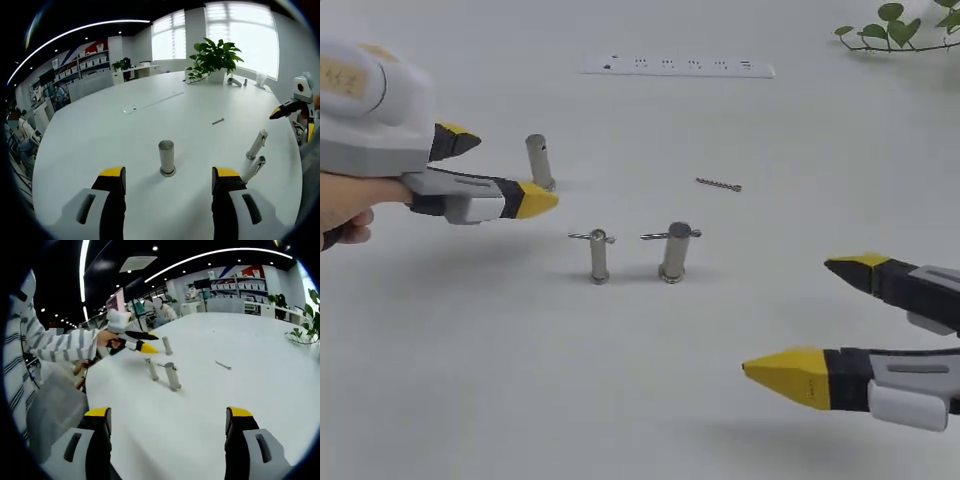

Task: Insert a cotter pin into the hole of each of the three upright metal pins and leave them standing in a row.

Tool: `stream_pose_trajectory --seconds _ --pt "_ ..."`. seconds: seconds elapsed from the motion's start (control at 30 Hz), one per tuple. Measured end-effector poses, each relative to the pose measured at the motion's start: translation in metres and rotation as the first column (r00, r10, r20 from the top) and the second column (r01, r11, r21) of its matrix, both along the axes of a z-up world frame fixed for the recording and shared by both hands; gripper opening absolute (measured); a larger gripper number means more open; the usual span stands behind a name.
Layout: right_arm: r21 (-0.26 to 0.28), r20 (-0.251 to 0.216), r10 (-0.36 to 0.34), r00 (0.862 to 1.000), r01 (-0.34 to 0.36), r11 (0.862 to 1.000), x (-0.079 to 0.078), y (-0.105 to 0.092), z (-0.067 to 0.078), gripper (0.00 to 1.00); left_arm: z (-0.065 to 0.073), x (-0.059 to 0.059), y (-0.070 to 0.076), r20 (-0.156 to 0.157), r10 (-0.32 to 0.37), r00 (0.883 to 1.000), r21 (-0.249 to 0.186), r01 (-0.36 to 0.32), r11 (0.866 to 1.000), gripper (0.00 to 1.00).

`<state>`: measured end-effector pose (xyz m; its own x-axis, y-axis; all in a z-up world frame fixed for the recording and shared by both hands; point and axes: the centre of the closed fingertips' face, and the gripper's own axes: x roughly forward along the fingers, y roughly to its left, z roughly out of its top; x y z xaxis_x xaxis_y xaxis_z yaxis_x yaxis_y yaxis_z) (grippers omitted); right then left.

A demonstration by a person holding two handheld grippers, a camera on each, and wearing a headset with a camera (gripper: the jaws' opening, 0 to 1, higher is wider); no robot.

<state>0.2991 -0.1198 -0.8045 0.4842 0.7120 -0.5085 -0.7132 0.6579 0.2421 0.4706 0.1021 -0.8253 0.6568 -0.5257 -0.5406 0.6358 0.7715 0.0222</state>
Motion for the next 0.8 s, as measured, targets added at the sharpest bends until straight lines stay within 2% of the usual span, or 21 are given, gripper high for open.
stream_pose_trajectory --seconds 0.1,0.17,0.23,0.33,0.47,0.67,0.73,0.8 --pt "-0.05 -0.002 -0.033 0.999 0.033 0.998 0.0 -0.011 -0.004 0.98 -0.004 0.001 -0.002 -0.006 0.011 1.0 -0.004 -0.011 1.0 0.61" --pt "-0.059 -0.001 -0.048 0.999 0.048 0.997 0.0 -0.015 -0.005 1.0 -0.008 0.003 -0.004 -0.01 0.013 1.0 -0.002 -0.013 1.0 0.59" --pt "-0.063 -0.002 -0.061 0.998 0.061 0.996 -0.002 -0.02 -0.004 1.0 -0.011 0.006 -0.004 -0.01 0.022 1.0 0.004 -0.022 1.0 0.57" --pt "-0.066 0.0 -0.076 0.997 0.076 0.995 -0.003 -0.025 -0.002 1.0 -0.016 0.009 -0.007 -0.023 0.032 0.999 -0.009 -0.033 0.999 0.54" --pt "-0.078 0.01 -0.095 0.995 0.095 0.992 -0.002 -0.031 0.0 0.97 -0.019 0.013 -0.012 -0.01 0.037 0.999 -0.002 -0.038 0.999 0.45" --pt "-0.081 0.005 -0.124 0.992 0.124 0.989 -0.001 -0.039 0.001 0.99 -0.015 0.019 -0.018 -0.005 0.06 0.998 -0.036 -0.06 0.998 0.3" --pt "-0.083 0.003 -0.13 0.991 0.13 0.988 -0.001 -0.04 0.001 1.0 -0.015 0.018 -0.023 -0.03 0.059 0.998 -0.073 -0.061 0.995 0.29" --pt "-0.082 0.0 -0.137 0.991 0.136 0.987 -0.001 -0.041 0.001 1.0 -0.015 0.019 -0.024 -0.021 0.053 0.998 -0.052 -0.054 0.997 0.29"
